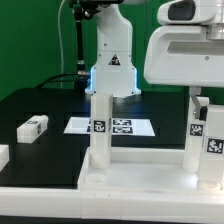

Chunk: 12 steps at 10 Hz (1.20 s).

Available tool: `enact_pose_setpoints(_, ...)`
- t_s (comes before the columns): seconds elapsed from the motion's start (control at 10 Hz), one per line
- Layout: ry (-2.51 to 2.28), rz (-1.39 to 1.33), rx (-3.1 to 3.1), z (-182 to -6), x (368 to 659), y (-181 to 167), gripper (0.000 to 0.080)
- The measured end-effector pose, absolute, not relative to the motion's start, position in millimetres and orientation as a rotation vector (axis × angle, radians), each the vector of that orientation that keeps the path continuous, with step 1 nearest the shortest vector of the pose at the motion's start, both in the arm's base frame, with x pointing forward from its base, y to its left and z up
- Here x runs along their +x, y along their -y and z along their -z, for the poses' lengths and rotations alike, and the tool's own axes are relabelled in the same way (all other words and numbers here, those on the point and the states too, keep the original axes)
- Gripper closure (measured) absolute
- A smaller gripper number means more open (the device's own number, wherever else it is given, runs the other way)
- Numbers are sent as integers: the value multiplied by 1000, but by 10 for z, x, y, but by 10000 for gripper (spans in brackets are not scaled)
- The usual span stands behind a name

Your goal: Assemble desk

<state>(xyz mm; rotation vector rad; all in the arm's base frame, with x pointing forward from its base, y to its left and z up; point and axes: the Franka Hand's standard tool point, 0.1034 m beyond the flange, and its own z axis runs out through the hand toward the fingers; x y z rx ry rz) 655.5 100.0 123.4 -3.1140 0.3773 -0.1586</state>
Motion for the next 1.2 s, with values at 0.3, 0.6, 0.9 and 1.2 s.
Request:
enact_pose_setpoints(0.3, -592, 155, -3067, -1232, 6556, -991, 511)
enact_pose_setpoints(0.6, -1063, 140, -2898, -1222, 6568, -935, 511)
enact_pose_setpoints(0.9, -1458, 116, -2697, -1215, 6563, -935, 511)
enact_pose_setpoints(1.2, -1767, 99, -2494, -1211, 6566, -926, 511)
